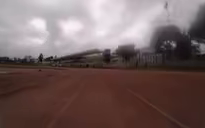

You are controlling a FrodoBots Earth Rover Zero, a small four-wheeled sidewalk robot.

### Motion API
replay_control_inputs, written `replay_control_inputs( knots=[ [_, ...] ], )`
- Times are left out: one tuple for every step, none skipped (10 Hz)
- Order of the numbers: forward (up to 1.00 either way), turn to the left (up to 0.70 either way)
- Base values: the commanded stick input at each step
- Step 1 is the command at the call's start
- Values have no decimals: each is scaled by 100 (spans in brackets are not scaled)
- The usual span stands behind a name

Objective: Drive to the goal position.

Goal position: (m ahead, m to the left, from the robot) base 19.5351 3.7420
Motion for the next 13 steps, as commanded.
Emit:
replay_control_inputs(
  knots=[
    [70,0],
    [70,0],
    [70,0],
    [70,0],
    [70,0],
    [70,0],
    [70,0],
    [70,0],
    [70,0],
    [70,0],
    [70,0],
    [70,0],
    [70,0]
  ],
)
